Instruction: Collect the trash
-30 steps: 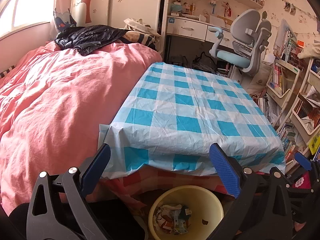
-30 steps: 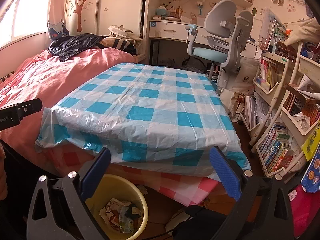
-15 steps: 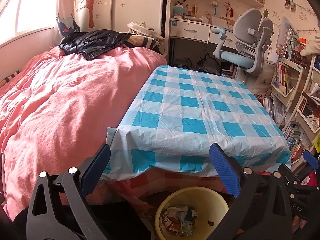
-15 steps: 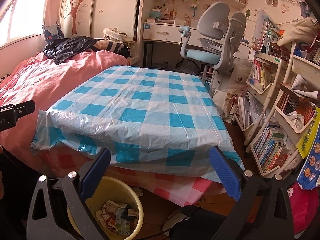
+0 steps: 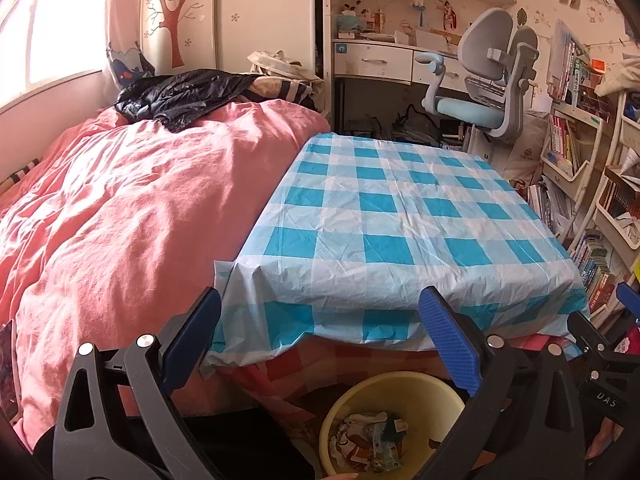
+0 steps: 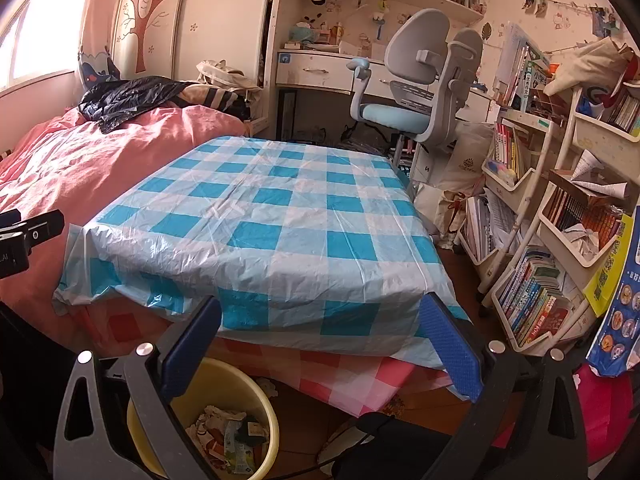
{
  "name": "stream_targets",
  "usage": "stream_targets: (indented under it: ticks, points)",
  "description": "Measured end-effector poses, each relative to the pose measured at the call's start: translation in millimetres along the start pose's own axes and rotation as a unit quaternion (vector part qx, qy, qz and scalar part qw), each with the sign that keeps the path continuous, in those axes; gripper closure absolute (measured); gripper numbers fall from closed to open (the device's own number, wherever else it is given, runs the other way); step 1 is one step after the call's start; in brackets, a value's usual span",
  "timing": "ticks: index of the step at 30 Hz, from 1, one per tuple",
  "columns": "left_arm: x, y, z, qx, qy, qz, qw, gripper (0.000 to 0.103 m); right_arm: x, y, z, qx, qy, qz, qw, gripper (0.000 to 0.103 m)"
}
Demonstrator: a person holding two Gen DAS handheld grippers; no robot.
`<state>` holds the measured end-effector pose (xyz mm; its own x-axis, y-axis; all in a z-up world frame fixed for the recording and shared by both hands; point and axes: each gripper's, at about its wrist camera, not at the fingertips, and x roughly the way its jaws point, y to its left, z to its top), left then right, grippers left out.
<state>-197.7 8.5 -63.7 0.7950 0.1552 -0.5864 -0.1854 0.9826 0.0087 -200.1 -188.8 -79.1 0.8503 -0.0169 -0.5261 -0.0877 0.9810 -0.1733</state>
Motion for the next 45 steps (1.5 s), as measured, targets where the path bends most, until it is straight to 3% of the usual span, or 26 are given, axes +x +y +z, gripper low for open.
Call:
stream_targets:
  ticks: [45]
  points:
    - [-14.1,0.3,8.1,-0.01,-0.033,-0.013,0.9993,0.007,7.0,12.6,-1.9,-0.026,0.013,0.004,1.0,0.008]
